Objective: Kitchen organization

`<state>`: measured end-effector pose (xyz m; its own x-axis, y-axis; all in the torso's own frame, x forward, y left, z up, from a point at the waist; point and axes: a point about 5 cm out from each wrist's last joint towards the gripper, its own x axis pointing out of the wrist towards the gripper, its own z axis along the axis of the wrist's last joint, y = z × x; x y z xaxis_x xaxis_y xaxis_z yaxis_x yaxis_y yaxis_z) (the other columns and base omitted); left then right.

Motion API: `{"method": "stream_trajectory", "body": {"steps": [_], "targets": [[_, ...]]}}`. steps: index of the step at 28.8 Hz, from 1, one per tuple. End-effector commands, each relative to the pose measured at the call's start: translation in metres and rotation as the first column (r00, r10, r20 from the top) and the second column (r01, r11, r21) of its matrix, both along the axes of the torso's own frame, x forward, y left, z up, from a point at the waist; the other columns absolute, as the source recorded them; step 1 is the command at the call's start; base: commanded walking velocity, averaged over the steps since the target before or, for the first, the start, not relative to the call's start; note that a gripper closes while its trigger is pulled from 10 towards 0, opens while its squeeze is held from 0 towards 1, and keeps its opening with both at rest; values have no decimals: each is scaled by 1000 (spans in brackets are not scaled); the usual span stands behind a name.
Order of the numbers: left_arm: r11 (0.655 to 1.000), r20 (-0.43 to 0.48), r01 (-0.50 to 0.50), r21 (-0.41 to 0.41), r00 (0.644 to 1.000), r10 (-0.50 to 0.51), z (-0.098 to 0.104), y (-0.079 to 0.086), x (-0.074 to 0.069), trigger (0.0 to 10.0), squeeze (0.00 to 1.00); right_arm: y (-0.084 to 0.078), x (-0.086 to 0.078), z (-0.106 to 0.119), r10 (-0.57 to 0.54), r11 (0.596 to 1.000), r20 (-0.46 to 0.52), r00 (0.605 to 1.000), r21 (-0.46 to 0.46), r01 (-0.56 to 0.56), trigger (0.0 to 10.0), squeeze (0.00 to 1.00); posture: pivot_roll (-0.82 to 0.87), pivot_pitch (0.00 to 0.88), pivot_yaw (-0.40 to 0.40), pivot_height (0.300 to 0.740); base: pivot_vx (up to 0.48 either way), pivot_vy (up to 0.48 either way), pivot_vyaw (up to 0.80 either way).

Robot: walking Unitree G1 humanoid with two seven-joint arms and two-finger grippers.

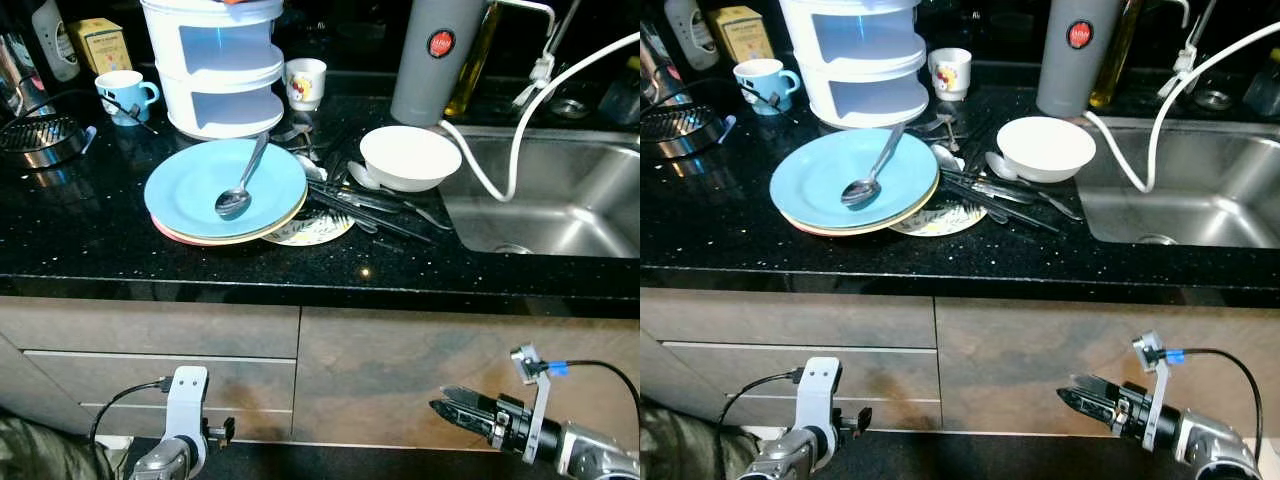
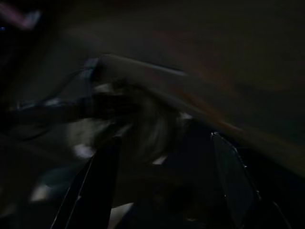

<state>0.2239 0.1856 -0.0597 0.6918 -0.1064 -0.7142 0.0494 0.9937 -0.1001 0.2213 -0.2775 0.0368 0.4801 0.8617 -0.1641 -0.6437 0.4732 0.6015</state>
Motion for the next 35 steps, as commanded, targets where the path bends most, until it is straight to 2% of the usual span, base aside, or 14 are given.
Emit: {"method": "stream_trajectory", "body": {"steps": [1, 2, 5, 6, 10, 15, 16, 17, 22, 25, 26, 27, 31, 35], "targets": [[1000, -11, -5, -2, 1000, 5, -2, 2, -4, 10000, 0, 7, 1, 12, 79, 994, 35, 996, 76, -82, 10000, 0, 17, 50, -22, 740, 0, 0, 0], [1000, -11, -5, -2, 1000, 5, -2, 2, -4, 10000, 0, 7, 1, 12, 79, 994, 35, 996, 76, -82, 10000, 0, 17, 50, -22, 740, 0, 0, 0], [1000, -14, 2, -2, 1000, -2, -3, 2, -5, 10000, 0, 29, 2, 49, 203, 948, 178, 963, 209, -239, 10000, 0, 14, 50, -15, 740, 0, 0, 0], [1000, -14, 2, -2, 1000, -2, -3, 2, -5, 10000, 0, 29, 2, 49, 203, 948, 178, 963, 209, -239, 10000, 0, 14, 50, -15, 740, 0, 0, 0], [1000, -11, 7, -1, 1000, -7, -2, 3, -4, 10000, 0, 46, 5, 89, 276, 885, 323, 905, 281, -370, 10000, 0, 15, 47, -15, 740, 0, 0, 0], [1000, -8, 12, -8, 1000, -12, -1, 2, -3, 10000, 0, 50, 9, 106, 286, 864, 385, 877, 293, -410, 10000, 0, 16, 47, -16, 740, 0, 0, 0], [1000, -12, 24, -15, 1000, -24, -2, 0, -4, 10000, 0, 56, 14, 128, 284, 832, 470, 836, 312, -459, 10000, 0, 15, 45, -16, 740, 0, 0, 0], [999, -14, 30, -17, 999, -30, -3, -1, -5, 10000, 0, 58, 16, 137, 281, 817, 501, 818, 322, -478, 10000, 0, 15, 45, -16, 740, 0, 0, 0], [999, -21, 34, -21, 999, -34, -4, -3, -7, 10000, 0, 64, 23, 170, 220, 765, 602, 767, 381, -518, 10000, 0, 17, 46, -18, 740, 0, 0, 0], [999, -22, 33, -22, 999, -34, -5, -3, -7, 10000, 0, 65, 29, 178, 174, 772, 625, 761, 393, -500, 10000, 0, 19, 45, -18, 740, 0, 0, 0], [999, -23, 33, -21, 999, -33, -5, -3, -8, 10000, 0, 69, 48, 196, 27, 834, 676, 736, 391, -389, 10000, 0, 21, 42, -19, 740, 0, 0, 0], [999, -23, 33, -21, 999, -33, -5, -3, -8, 10000, 0, 69, 48, 196, 27, 834, 676, 736, 391, -389, 10000, 0, 21, 42, -19, 740, 0, 0, 0], [999, -22, 34, -19, 999, -35, -4, -2, -7, 10000, 0, 93, 76, 219, -86, 932, 735, 672, 297, -206, 10000, 0, 20, 35, -16, 740, 0, 0, 0], [999, -23, 38, -19, 999, -39, -5, -3, -8, 10000, 0, 108, 95, 234, -173, 954, 743, 647, 290, -78, 10000, 0, 25, 31, -14, 740, 0, 0, 0]]}}
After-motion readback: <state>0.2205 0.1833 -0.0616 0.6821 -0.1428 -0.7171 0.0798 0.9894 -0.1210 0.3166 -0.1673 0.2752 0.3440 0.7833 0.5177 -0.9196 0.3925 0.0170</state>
